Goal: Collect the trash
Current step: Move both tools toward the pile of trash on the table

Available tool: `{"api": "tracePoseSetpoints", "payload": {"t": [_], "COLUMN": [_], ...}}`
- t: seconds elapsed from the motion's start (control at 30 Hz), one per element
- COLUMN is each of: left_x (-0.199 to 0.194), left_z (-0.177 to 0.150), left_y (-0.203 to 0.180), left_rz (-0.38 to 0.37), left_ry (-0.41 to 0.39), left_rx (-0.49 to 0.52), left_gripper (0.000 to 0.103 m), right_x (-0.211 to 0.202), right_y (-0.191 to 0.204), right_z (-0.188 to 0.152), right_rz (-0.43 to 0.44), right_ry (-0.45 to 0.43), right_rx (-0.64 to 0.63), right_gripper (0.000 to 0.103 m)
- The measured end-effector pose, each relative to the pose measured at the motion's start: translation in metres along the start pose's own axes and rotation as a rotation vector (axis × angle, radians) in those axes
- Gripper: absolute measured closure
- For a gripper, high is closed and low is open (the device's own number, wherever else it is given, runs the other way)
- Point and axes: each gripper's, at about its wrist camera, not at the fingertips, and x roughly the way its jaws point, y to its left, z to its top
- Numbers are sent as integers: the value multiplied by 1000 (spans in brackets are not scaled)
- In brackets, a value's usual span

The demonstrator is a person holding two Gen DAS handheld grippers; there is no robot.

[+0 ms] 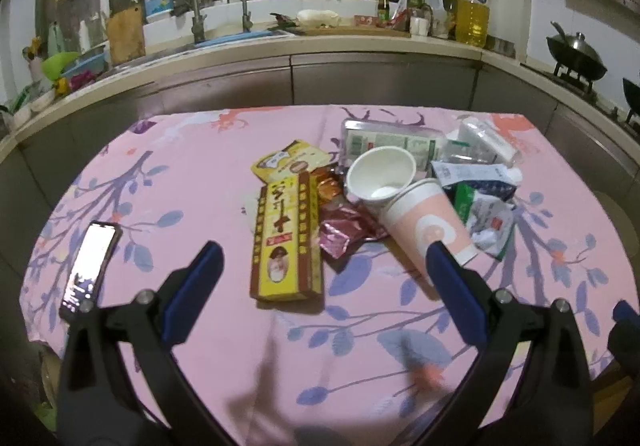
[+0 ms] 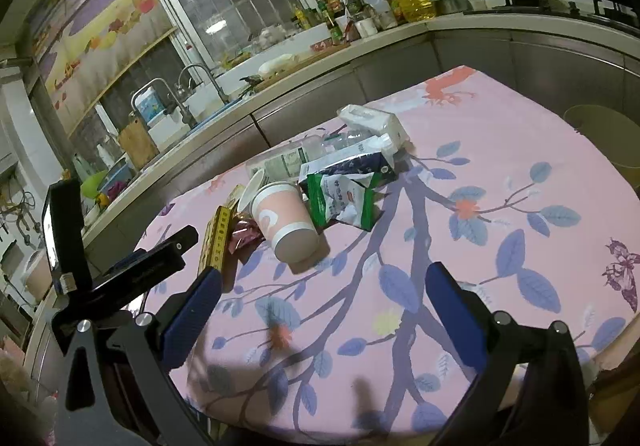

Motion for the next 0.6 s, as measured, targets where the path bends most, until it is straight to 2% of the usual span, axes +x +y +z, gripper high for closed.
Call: {"api": "tracePoseSetpoints", "payload": {"t": [0.3, 0.6], "left_x": [8, 14], "left_z": [-3, -6], "left_y": [6, 14], "left_rz": [24, 34], "left_ry": [16, 26], "left_rx": [7, -2], "left_gripper": [6, 6], "right_x": [5, 2], "right_y": [5, -11], "right_z": [0, 7], "right_rz": [10, -51], "right_ry": [21, -18], "right_rx": [-22, 32], "right_gripper": [5, 5]}}
